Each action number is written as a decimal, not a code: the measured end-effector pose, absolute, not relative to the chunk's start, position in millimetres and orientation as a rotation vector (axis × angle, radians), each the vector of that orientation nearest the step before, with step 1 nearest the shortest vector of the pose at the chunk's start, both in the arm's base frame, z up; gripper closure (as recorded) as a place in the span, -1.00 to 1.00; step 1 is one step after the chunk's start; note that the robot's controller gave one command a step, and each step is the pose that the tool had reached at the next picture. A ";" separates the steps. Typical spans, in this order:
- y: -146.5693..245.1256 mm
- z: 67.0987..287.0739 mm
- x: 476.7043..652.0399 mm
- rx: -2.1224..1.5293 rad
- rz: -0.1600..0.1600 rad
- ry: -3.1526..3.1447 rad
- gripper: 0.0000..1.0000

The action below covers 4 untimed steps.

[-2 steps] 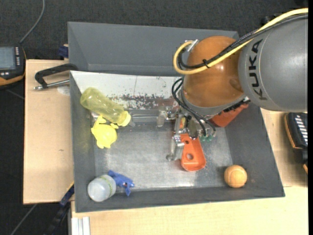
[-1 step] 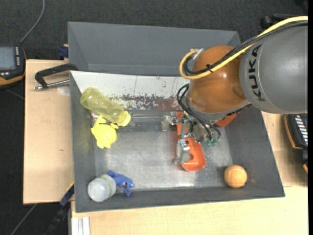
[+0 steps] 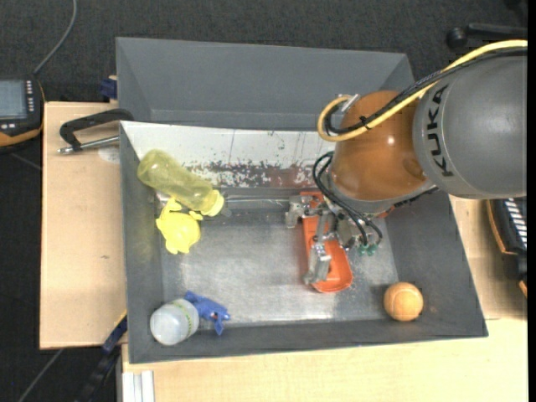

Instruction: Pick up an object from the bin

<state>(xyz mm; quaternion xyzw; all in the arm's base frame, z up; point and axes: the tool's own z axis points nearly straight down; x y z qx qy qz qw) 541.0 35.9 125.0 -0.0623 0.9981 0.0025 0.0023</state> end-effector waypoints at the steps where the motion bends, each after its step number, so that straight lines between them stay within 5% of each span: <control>1: 13.1 89.5 549.7 -0.239 0.004 3.128 -1.00; 3: -56.6 81.1 539.2 -0.003 0.004 3.134 -1.00; 4: -50.2 75.1 571.2 -0.158 0.008 3.131 -1.00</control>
Offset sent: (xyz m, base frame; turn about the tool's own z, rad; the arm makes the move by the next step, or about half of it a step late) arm -0.0113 -0.0855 -0.0395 0.0762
